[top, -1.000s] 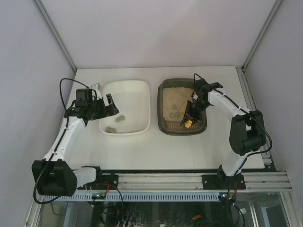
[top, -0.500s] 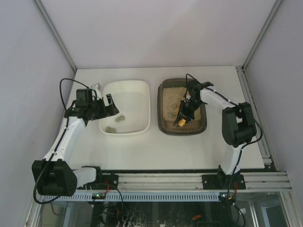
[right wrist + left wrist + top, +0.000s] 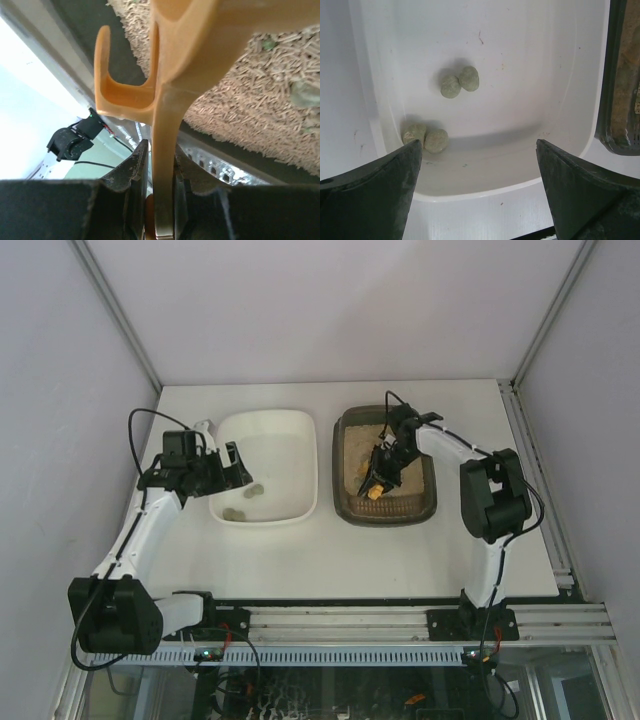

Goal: Clean the litter box

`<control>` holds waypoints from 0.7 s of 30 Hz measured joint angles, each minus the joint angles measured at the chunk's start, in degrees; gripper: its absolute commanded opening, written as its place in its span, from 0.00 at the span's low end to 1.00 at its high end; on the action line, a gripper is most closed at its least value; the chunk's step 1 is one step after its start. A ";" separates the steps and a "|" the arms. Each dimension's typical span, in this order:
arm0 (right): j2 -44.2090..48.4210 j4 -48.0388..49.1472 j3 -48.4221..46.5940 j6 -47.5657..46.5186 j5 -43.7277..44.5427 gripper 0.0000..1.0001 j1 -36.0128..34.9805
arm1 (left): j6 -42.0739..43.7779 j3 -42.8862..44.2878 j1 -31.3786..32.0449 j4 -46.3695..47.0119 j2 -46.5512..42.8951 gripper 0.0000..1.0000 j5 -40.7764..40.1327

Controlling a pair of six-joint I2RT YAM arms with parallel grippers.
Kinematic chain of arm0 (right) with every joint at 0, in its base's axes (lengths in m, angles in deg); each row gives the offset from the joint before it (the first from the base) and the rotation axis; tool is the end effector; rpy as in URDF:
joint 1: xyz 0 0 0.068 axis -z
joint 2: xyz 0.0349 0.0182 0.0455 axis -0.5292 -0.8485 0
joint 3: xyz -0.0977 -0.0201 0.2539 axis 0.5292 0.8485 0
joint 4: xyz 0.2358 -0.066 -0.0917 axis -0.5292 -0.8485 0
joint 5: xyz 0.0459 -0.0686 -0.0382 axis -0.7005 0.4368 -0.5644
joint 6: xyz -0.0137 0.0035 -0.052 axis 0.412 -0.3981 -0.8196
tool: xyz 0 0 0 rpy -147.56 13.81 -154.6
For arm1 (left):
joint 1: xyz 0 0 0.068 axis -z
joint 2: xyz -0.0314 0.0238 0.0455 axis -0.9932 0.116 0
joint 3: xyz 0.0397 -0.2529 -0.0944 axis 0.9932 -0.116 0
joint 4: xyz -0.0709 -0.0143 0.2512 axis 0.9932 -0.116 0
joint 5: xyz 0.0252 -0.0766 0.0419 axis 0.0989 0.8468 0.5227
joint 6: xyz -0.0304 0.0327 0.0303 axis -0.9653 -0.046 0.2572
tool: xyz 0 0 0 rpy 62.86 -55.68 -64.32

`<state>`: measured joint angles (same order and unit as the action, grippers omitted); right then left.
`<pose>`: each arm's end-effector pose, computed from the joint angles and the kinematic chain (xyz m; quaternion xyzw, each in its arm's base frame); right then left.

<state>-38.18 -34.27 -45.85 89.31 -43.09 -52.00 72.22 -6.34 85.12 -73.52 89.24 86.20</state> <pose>0.3490 0.1498 0.1965 -0.0932 -0.9440 -0.3055 0.0833 0.2473 -0.0161 0.2765 -0.0741 0.9236 -0.1668 0.3371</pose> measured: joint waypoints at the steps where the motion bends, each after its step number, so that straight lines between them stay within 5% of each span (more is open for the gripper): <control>1: 0.13 1.36 0.94 -0.04 -0.28 0.00 0.20 | 0.00 -0.15 0.00 -0.02 0.02 1.00 0.04; 11: 14.91 19.69 23.63 2.16 -7.43 0.00 3.43 | -0.04 -0.90 0.00 0.48 0.24 1.00 0.46; 21: 23.74 34.45 35.17 6.14 -11.58 0.00 4.42 | 0.02 -1.68 0.00 1.14 0.22 1.00 0.37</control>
<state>-14.44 0.18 -10.68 95.45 -54.67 -47.59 72.24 -8.03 85.12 -72.39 89.46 86.57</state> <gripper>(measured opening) 0.186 0.996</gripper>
